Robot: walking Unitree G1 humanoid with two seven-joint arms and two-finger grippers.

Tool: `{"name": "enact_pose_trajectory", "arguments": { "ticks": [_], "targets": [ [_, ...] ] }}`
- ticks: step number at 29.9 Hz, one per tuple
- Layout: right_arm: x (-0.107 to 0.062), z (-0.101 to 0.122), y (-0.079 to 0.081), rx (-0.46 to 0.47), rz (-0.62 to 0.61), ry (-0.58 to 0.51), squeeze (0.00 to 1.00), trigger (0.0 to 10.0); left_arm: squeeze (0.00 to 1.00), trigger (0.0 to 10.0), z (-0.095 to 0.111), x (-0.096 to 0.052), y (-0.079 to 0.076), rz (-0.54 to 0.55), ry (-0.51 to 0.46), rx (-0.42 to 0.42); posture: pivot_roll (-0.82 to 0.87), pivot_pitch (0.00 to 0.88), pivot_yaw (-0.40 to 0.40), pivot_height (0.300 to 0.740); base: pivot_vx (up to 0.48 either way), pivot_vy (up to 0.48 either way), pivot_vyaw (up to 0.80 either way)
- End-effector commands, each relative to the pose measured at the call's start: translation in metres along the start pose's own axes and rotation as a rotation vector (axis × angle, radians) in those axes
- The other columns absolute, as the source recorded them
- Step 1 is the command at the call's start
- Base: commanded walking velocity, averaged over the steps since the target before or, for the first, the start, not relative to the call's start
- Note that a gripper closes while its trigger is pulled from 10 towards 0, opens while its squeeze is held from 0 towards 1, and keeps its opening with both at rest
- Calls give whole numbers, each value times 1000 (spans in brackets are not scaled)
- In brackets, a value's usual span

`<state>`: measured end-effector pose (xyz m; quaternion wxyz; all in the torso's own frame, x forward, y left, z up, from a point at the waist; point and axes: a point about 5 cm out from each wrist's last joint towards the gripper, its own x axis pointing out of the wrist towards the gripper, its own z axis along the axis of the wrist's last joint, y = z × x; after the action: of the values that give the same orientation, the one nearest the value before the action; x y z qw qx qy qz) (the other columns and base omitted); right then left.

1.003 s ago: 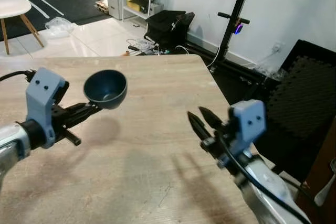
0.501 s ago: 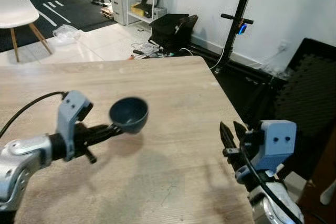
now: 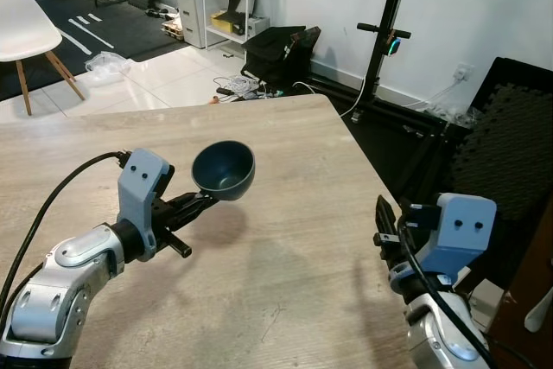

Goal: Setting the table

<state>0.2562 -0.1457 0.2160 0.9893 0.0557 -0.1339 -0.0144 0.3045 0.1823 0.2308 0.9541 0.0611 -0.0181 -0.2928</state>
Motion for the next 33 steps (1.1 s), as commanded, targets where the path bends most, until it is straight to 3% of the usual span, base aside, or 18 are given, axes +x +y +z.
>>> {"name": "enact_pose_trajectory", "arguments": {
  "ticks": [1,33],
  "targets": [
    [1,-2,-1,-4,-6,5,0,10000,0,10000,-1,-2,-2,12,-3,20,48,69,65,740,0,0,0],
    [2,-9,-7,-38,-35,24,0,10000,0,10000,-5,4,-5,93,-21,19,36,80,59,740,0,0,0]
  ]
}}
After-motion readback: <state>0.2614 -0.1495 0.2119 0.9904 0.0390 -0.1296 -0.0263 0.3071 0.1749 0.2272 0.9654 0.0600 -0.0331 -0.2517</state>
